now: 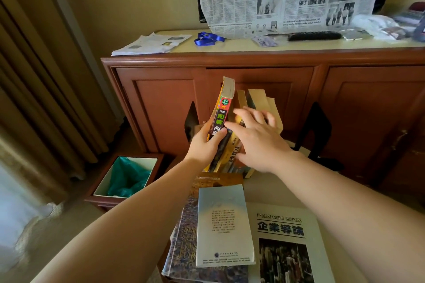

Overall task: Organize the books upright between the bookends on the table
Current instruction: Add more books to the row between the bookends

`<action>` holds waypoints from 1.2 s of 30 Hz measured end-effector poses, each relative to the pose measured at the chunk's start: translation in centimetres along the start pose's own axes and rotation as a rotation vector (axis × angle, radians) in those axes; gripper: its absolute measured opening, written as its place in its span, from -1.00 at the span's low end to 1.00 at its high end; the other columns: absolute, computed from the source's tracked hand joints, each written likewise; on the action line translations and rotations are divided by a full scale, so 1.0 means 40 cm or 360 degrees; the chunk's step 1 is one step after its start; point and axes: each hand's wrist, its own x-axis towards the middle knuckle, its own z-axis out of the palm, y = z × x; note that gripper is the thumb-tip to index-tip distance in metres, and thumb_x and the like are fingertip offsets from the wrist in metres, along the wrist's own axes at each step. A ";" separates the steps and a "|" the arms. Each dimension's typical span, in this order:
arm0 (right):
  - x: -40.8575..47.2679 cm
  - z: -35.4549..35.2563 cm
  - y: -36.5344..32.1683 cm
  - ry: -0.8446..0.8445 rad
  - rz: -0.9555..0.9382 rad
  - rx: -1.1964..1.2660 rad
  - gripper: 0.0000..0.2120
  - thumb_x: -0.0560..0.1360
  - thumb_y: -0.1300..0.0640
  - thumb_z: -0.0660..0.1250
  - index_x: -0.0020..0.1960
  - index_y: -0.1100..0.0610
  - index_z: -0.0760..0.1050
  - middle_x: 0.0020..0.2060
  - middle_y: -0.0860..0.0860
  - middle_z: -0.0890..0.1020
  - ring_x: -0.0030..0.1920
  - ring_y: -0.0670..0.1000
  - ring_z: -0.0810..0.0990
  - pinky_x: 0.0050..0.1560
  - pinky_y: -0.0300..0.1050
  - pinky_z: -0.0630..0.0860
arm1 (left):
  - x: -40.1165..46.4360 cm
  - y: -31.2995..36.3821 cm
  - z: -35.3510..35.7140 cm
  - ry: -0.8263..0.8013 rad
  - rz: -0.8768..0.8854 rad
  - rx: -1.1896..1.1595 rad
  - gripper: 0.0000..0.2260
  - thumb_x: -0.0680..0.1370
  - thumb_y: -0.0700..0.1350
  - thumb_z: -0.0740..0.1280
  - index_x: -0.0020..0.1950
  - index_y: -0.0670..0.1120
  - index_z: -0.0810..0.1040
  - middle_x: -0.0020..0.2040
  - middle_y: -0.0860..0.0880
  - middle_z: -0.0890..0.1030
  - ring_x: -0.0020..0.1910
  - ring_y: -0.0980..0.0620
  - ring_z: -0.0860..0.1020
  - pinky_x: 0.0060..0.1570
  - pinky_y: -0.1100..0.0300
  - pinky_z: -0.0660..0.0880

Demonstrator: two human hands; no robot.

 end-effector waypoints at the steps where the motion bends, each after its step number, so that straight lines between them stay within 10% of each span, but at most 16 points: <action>1: 0.000 -0.001 -0.002 -0.0004 0.0003 -0.0002 -0.20 0.44 -0.06 0.55 0.58 -0.07 0.28 0.61 0.05 0.16 0.62 0.16 0.01 0.55 0.24 -0.02 | -0.003 0.002 0.000 -0.0012 -0.0013 -0.0008 -0.43 0.53 0.34 0.29 0.52 0.23 0.41 0.30 0.15 0.62 0.25 0.16 0.60 0.29 0.03 0.56; 9: 0.003 -0.010 -0.005 -0.0062 -0.0001 -0.0030 -0.29 0.42 -0.08 0.54 0.50 -0.05 0.35 0.59 0.09 0.16 0.62 0.18 -0.01 0.52 0.25 -0.04 | -0.036 0.007 -0.004 0.0005 -0.0146 0.0070 -0.24 0.41 0.50 0.33 0.50 0.20 0.29 0.22 0.14 0.62 0.16 0.12 0.64 0.25 -0.06 0.60; 15: 0.005 -0.017 -0.010 -0.0135 0.0014 -0.0047 -0.31 0.43 -0.08 0.53 0.49 -0.04 0.36 0.63 0.08 0.06 0.64 0.17 -0.08 0.55 0.25 -0.08 | -0.055 0.053 -0.043 -0.0046 0.0155 0.0307 -0.19 0.47 0.02 0.59 0.62 0.18 0.24 0.29 0.25 0.56 0.22 0.33 0.56 0.25 0.22 0.56; 19: 0.007 -0.021 -0.015 -0.0167 0.0023 -0.0043 -0.33 0.43 -0.13 0.54 0.46 -0.04 0.39 0.63 0.08 0.06 0.64 0.17 -0.08 0.55 0.27 -0.08 | -0.061 0.128 -0.108 -0.0119 0.0512 0.0674 0.08 0.33 0.01 0.70 0.67 0.25 0.11 0.57 0.09 0.33 0.49 0.12 0.40 0.38 0.15 0.45; 24: 0.006 -0.030 -0.021 -0.0183 0.0042 -0.0046 -0.35 0.43 -0.14 0.52 0.46 -0.07 0.41 0.62 0.08 0.09 0.63 0.17 -0.08 0.55 0.28 -0.07 | -0.053 0.214 -0.197 -0.0274 0.0884 0.1304 -0.30 0.37 0.03 0.67 0.48 0.06 0.54 0.62 0.02 0.32 0.58 0.02 0.30 0.45 0.15 0.33; 36: 0.025 -0.040 -0.060 -0.0231 0.0002 -0.0033 -0.20 0.44 -0.08 0.53 0.59 -0.07 0.25 0.63 0.11 0.04 0.64 0.20 -0.12 0.54 0.34 -0.13 | -0.047 0.189 -0.213 -0.0079 0.0695 0.1454 -0.28 0.50 0.09 0.56 0.60 0.03 0.39 0.63 0.09 0.33 0.63 0.01 0.26 0.60 -0.18 0.21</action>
